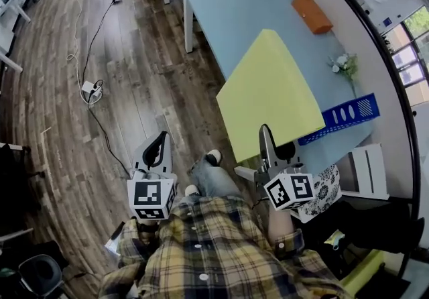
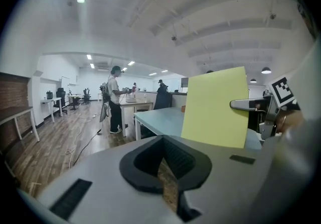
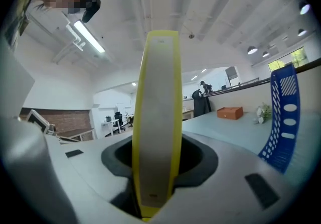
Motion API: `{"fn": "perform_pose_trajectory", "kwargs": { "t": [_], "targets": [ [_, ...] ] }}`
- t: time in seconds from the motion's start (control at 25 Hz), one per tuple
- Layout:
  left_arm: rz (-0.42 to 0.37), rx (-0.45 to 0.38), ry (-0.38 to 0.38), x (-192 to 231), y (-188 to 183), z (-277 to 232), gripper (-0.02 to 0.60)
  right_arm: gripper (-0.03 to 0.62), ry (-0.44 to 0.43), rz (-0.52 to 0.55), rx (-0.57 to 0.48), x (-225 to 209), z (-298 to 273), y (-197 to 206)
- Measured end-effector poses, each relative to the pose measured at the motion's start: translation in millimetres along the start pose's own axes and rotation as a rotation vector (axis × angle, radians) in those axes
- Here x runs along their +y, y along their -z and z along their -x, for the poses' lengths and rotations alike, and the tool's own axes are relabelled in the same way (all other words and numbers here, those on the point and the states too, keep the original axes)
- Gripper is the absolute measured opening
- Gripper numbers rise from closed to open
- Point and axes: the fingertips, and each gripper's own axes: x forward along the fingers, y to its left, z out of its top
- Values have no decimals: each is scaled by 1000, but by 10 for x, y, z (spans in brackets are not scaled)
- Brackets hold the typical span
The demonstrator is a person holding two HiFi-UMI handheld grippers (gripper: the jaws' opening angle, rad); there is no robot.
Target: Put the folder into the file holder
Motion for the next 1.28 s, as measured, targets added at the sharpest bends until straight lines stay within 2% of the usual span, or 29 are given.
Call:
{"fn": "perform_pose_trajectory", "kwargs": {
  "t": [0.28,0.64,1.08,1.28],
  "targets": [
    [-30,-3,122,-250,-564,-1026,-9,172,84,-37,-32,-605,-534,-438],
    [-73,5,254,-564,-842,-1924,-9,172,197,-64,-44,-1151,-741,-485],
    [-133,1,431,-985,-1050,-2437,-9,172,334,-58,-76,-1451,-748,-580],
    [-165,-1,548,-1100,-1157,-2700,-9,172,453,-66,-81,-1519,-740,-564]
  ]
}}
